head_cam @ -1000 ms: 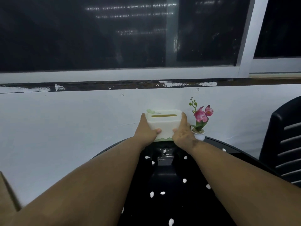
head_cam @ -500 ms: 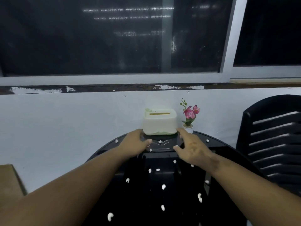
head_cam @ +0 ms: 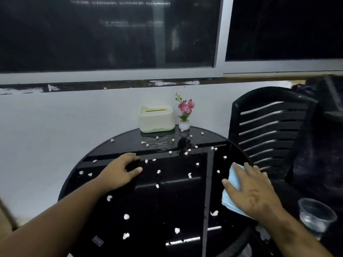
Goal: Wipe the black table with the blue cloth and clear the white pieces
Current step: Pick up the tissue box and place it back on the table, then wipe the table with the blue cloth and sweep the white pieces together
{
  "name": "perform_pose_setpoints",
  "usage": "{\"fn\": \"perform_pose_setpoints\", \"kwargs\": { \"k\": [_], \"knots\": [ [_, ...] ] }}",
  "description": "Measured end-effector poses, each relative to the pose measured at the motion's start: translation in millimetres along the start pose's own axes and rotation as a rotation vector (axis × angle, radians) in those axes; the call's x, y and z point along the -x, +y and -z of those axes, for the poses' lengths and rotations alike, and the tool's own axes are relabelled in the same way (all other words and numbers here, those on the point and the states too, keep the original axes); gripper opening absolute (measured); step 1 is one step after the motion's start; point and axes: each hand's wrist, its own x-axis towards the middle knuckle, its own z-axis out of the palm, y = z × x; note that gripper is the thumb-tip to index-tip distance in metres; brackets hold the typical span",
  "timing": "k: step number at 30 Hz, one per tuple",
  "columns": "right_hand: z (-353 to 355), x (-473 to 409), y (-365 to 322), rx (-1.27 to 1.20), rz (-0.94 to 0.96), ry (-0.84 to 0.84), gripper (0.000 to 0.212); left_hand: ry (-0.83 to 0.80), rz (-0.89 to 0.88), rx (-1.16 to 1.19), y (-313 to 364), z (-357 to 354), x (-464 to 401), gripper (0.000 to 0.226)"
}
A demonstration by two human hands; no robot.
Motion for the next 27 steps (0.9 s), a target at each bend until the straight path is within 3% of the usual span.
{"fn": "perform_pose_setpoints", "kwargs": {
  "k": [4,8,13,16,17,23,27],
  "knots": [
    [1,3,0,0.021,-0.123,-0.013,0.09,-0.011,0.012,0.005,0,0,2,0.048],
    [-3,8,-1,-0.052,-0.218,-0.094,0.086,-0.02,-0.002,0.028,1,2,3,0.036],
    [-1,6,3,-0.105,-0.132,-0.087,0.076,-0.015,-0.007,0.055,2,2,2,0.03],
    [0,4,5,0.076,-0.041,-0.111,0.031,-0.005,-0.012,0.069,1,0,1,0.031],
    [2,3,5,0.141,-0.007,-0.113,0.027,-0.001,-0.011,0.07,0,0,0,0.032],
    [1,-27,17,0.46,0.14,-0.171,0.017,0.003,0.0,0.068,-5,-1,-6,0.037],
    [6,-52,14,0.454,0.157,-0.164,0.028,0.015,-0.006,0.066,-3,-1,-7,0.033]
  ]
}}
